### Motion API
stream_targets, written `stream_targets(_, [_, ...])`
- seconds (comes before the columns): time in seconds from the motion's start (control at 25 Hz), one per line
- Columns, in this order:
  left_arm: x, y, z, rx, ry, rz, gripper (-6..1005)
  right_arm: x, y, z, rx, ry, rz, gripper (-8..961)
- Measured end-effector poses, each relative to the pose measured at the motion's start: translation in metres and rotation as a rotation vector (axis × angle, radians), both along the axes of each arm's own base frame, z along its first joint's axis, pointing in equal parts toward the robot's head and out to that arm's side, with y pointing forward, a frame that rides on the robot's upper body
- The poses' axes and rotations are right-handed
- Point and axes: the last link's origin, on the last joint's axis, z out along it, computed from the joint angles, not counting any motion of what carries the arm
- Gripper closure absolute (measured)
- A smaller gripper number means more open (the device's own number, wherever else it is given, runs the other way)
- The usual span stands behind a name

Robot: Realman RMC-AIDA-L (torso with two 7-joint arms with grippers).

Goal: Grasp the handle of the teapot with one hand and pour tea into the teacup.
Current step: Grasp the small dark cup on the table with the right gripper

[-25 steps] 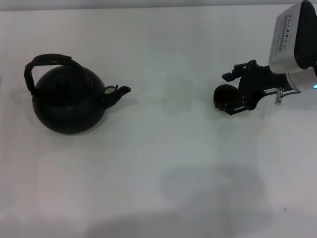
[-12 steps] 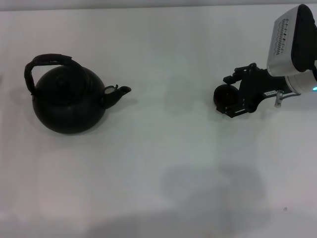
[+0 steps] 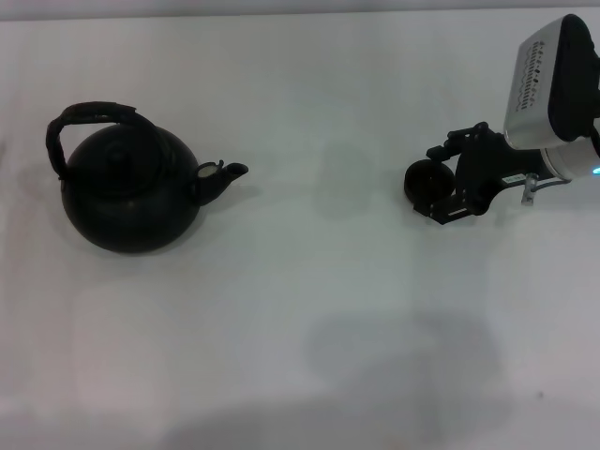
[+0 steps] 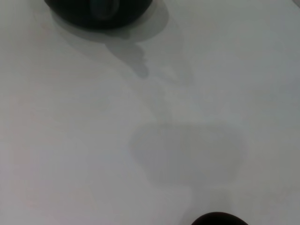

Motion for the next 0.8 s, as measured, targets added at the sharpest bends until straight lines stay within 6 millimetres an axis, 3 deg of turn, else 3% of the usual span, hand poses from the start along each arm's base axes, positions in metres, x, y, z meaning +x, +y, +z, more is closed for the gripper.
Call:
stream_targets(0.28, [0.0,0.0,0.0,0.0,0.0,0.001,166,0.0,0.0,0.0,0.0,-0.003,0.001,118])
stream_targets(0.4, [0.0,-0.001,0.0,0.001,0.001,0.001,166,0.0,0.0,0.0,0.0,-0.004,0.001,229])
stream_targets(0.52, [-0.001,-0.001,0.0,0.001,0.001,0.002,166,0.0,0.0,0.0,-0.002,-0.002,0.002,229])
stream_targets(0.8, [-0.001,-0.002,0.0,0.001,0.001,0.004,166,-0.02,0.002,0.006,-0.012,0.039,-0.008,229])
